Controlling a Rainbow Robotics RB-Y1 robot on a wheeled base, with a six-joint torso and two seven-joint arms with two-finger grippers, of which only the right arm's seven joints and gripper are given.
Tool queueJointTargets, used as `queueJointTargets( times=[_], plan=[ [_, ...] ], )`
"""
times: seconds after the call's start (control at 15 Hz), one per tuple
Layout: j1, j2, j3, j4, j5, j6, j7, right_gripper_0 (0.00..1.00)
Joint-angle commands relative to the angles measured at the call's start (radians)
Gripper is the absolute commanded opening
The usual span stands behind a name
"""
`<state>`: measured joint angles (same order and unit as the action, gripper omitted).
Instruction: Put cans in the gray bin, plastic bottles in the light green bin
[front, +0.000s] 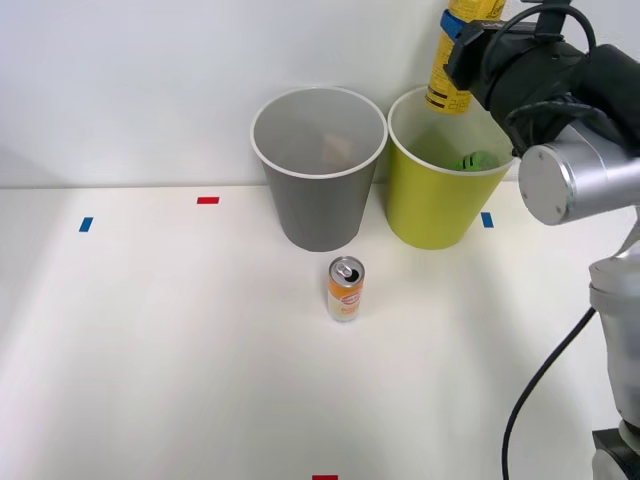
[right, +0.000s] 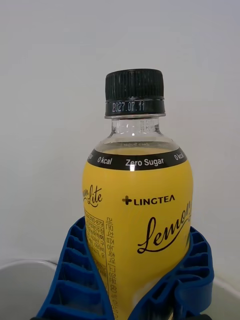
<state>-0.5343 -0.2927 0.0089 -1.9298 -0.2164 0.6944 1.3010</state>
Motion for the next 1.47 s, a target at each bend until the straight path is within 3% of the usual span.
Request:
queueJointTargets(
  times=[0.07, 0.33, 0.4, 0.47, 0.53, 0.73, 0.93, 1.27, 1.47],
  plan=[
    [-0.036, 0.01, -0.003, 0.061, 0.04, -0.003, 0.001, 0.0],
    [-0.044, -0.002, -0.006, 0.103, 0.04, -0.05, 0.004, 0.0],
    [-0.044, -0.005, -0.006, 0.103, 0.04, -0.05, 0.006, 0.12],
    [-0.042, -0.011, -0.006, 0.103, 0.035, -0.05, 0.007, 0.87],
    [-0.041, -0.016, -0.003, 0.103, 0.032, -0.05, 0.009, 1.0],
    [-0.004, -0.019, 0.02, 0.103, 0.032, -0.116, 0.015, 1.0],
    [0.05, -0.071, 0.059, 0.1, 0.029, -0.22, 0.017, 1.0],
    [0.142, -0.105, 0.059, 0.071, 0.02, -0.352, 0.021, 1.0],
    [0.257, -0.152, 0.059, -0.011, 0.13, -0.389, 0.017, 1.0]
  ],
)
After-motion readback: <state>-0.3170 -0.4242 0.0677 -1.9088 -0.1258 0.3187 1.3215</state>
